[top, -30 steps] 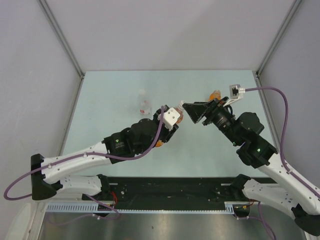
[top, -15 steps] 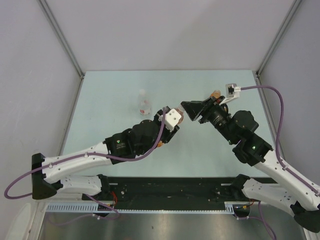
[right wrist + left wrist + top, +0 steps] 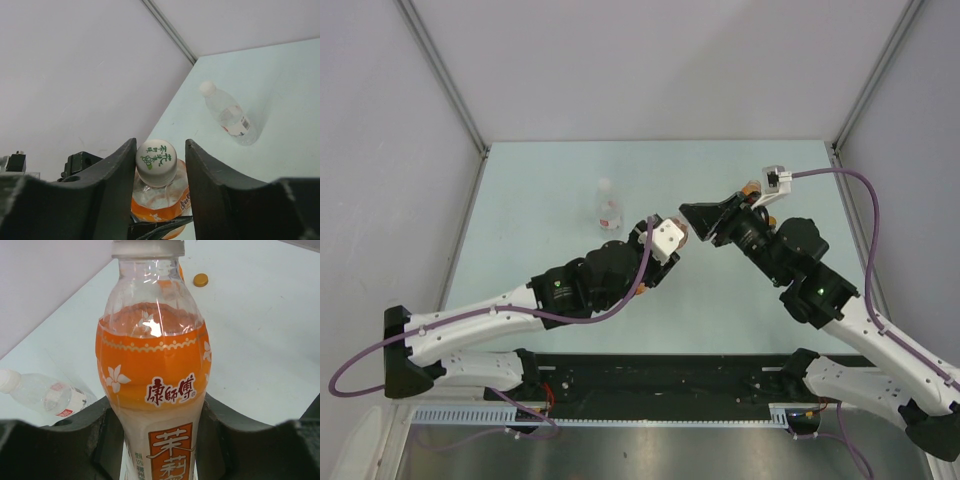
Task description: Unscrew the bottle caps
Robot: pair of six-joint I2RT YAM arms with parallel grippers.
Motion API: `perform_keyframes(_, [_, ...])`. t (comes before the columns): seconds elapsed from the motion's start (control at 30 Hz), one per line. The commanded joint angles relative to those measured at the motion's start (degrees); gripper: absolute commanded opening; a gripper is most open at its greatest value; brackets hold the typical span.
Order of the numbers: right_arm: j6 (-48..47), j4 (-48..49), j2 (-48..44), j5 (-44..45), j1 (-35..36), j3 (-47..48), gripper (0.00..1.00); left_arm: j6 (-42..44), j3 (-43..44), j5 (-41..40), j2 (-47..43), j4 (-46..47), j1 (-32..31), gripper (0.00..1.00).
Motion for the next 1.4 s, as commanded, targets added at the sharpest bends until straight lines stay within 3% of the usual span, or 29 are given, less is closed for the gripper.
perform_keyframes(0.0, [-0.54,2.31,-0.47,-0.19,0.3,2.17,0.43,1.14,0.12,-0.86,-0.17,2.45,-0.38,0.0])
perform_keyframes(0.1, [-0.72,1.87,-0.47,-0.45,0.39,2.17,0.29,1.14,0.12,-0.68,-0.26,2.45,-0.38,0.0])
perform_keyframes(0.23, [-3.08,1.96,-0.91,-2.12,0.39,2.17,0.0,0.79,-0.06,1.25,-1.22,2.72,-0.38,0.0])
perform_keyframes(0.43, [-7.39,2.39,-3.37,-6.78,0.56,1.73,0.0,0.87,-0.76,15.54,-5.7,3.95,-0.47,0.0])
perform_keyframes(0.5, [-9.68,3.44,-4.42,-12.21,0.22,1.73,0.0,0.79,-0.85,20.22,-8.25,4.38,-0.29,0.0])
perform_keyframes(0.73, [-13.55,6.7,-5.74,-31.55,-1.02,1.64,0.0,-4.28,1.78,49.11,-11.77,3.85,4.0,0.0])
perform_keyframes(0.77, [-13.81,7.14,-6.01,-35.57,-1.19,1.73,0.0,-5.27,1.7,57.85,-11.86,4.73,5.5,0.0])
perform_keyframes(0.87, [-14.78,8.37,-6.45,-42.43,-1.11,1.73,0.0,-13.7,1.0,72.55,-12.39,10.35,11.56,0.0])
perform_keyframes(1.0, [-14.61,10.39,-6.45,-50.63,-1.37,1.64,0.0,-20.56,1.26,84.36,-10.98,17.29,16.31,0.0])
perform_keyframes(1.17, [-14.69,11.8,-6.45,-61.6,-1.63,1.64,0.0,-30.74,0.56,94.66,-7.64,26.07,18.69,0.0])
perform_keyframes(1.37, [-15.48,11.71,-7.24,-71.97,-1.81,1.64,0.0,-44.81,-1.2,101.45,-4.48,46.0,19.31,0.0])
